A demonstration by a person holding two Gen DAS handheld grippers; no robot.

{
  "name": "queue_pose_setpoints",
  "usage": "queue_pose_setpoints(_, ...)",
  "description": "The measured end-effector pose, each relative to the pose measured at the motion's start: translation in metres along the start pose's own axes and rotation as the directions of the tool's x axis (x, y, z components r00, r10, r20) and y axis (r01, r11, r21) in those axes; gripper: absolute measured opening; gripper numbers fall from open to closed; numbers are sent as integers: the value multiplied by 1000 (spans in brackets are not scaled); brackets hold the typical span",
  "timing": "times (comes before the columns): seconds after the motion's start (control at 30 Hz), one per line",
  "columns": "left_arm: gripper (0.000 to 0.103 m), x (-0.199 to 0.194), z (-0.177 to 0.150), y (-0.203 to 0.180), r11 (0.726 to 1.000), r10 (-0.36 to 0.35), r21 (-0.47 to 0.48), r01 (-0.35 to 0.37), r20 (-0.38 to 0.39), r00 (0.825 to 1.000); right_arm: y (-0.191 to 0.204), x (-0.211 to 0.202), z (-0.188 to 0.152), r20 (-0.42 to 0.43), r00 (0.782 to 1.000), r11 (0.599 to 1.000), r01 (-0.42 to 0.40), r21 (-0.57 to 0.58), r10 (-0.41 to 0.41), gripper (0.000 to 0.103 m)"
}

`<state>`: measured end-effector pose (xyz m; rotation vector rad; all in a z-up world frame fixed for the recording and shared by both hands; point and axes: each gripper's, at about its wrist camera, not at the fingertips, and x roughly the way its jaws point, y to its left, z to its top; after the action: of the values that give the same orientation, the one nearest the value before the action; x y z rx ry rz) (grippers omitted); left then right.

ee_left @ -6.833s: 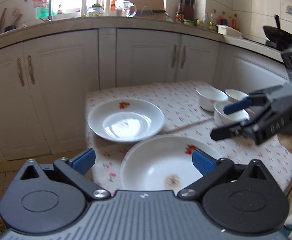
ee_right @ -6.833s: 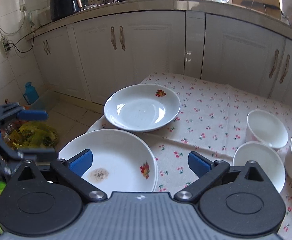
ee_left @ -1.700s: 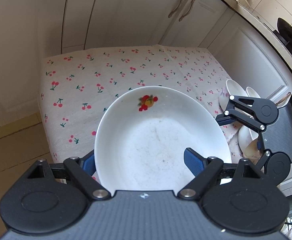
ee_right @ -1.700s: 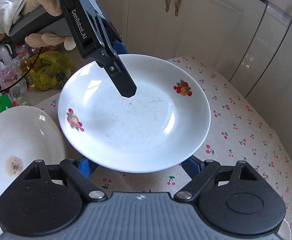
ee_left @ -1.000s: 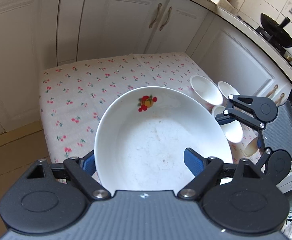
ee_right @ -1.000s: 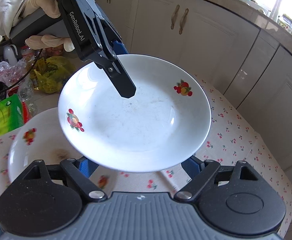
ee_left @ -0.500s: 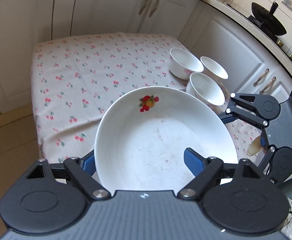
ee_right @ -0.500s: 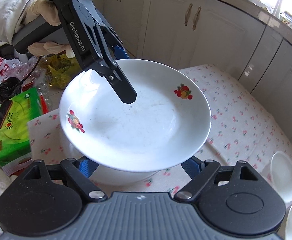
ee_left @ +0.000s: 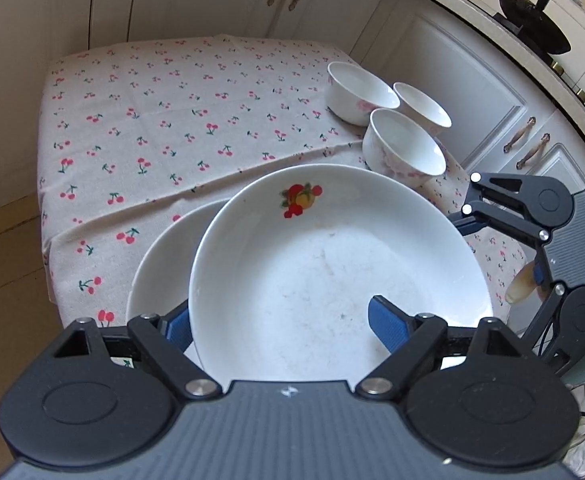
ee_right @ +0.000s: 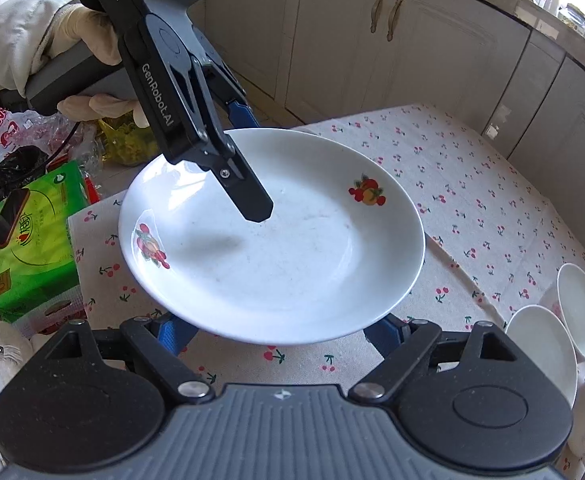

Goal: Organize plates and bowls
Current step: 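Lower the held plate onto the stacked plates with the left gripper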

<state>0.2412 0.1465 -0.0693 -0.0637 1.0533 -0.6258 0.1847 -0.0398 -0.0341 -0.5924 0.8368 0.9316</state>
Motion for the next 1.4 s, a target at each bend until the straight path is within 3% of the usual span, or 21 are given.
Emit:
queue_pose_setpoints(0.93,87,13,-4,7,1000,11,28,-10,-40,999,8,14,5,-75,997,999,4,45,-1,91)
queue_pose_setpoints(1.4,87,22,9,3,993,72,95,-64,-79,994,9,13,6,-88,996,995,-16,100,25,91)
